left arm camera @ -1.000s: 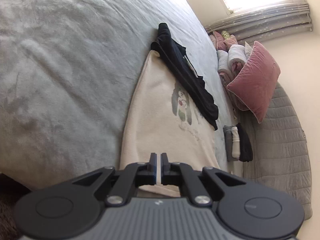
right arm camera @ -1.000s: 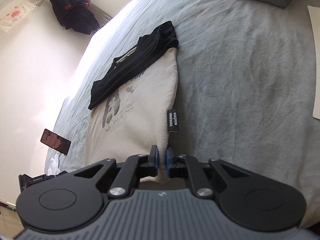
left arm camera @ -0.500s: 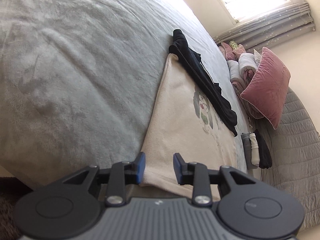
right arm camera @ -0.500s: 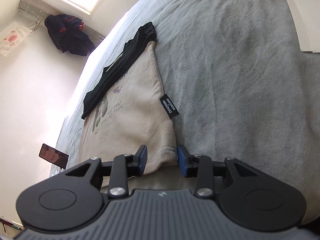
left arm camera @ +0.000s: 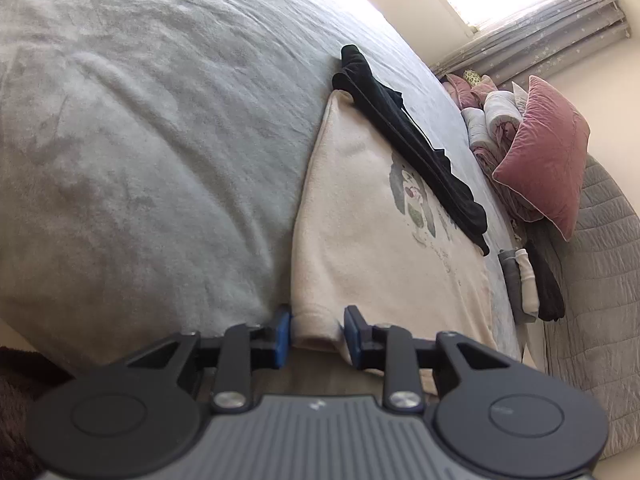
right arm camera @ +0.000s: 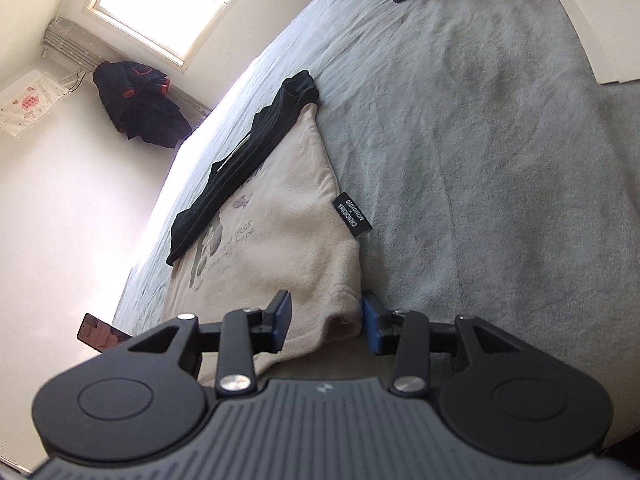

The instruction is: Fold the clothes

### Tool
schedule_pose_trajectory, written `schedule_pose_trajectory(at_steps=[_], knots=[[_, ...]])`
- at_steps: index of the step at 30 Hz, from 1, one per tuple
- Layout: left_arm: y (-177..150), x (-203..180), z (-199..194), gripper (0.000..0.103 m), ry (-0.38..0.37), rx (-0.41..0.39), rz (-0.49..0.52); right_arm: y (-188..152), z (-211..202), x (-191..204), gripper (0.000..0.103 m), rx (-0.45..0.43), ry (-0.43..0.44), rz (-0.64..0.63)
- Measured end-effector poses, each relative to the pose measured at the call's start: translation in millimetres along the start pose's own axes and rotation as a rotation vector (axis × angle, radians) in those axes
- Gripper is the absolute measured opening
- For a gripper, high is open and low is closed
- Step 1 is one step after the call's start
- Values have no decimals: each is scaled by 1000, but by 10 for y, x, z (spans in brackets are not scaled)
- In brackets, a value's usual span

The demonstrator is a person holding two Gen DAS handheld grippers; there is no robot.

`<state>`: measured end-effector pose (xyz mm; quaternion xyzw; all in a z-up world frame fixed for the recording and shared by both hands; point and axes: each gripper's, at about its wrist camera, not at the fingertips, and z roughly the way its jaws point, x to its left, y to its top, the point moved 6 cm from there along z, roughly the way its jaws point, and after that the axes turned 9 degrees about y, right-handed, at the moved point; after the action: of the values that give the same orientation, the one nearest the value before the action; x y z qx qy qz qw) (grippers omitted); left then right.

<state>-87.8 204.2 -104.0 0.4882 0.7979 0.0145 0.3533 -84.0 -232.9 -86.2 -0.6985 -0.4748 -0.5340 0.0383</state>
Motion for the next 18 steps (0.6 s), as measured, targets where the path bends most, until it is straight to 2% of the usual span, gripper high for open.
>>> schedule_pose_trajectory(at_steps=[1, 2, 7, 10, 13, 16, 18], knots=[[-6, -10, -3, 8, 9, 4, 3, -11, 15, 24, 16, -3, -2, -9], [-10, -9, -36, 8, 3, -3, -18, -9, 12, 59, 7, -2, 0, -17], [41, -34, -369, 7, -149, -41, -132, 138, -229, 296, 7, -89, 58, -24], [74, -65, -517, 7, -179, -65, -139, 232, -353, 408, 7, -124, 69, -32], [39, -66, -454, 7, -110, -54, -97, 221, -308, 403, 7, -106, 28, -56], [-48, 14, -212, 8, 58, -36, -21, 145, -159, 279, 7, -64, -68, -97], [-88, 61, -91, 8, 106, -50, 26, 64, -57, 150, 7, -33, -137, -134]])
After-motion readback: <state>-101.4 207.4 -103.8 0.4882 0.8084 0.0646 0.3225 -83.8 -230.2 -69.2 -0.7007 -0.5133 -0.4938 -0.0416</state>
